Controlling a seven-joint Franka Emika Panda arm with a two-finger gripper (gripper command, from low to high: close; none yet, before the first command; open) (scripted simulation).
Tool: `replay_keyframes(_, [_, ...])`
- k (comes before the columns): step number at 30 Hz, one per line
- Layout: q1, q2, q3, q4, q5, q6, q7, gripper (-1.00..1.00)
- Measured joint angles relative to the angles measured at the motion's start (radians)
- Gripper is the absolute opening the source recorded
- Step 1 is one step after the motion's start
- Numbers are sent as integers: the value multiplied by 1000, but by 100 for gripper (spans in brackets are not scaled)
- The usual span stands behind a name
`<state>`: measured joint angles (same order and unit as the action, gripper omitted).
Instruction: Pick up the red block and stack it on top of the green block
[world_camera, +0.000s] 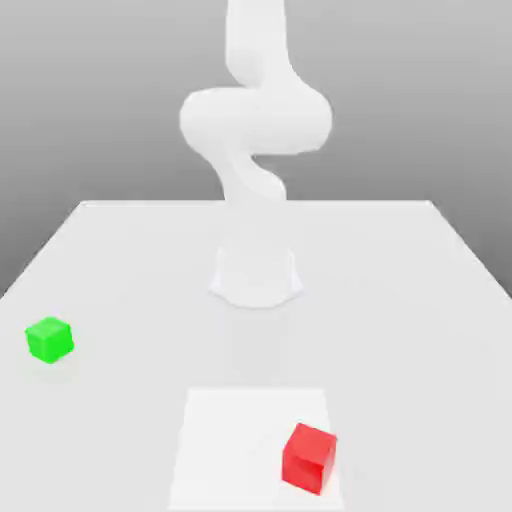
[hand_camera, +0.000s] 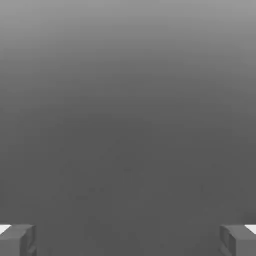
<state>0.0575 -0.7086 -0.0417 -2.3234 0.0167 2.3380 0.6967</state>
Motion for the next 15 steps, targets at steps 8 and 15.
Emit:
replay_keyframes(8, [163, 298, -113, -75, 70, 122, -347, 0])
replay_keyframes(15, [241, 554, -146, -140, 131, 226, -645, 0])
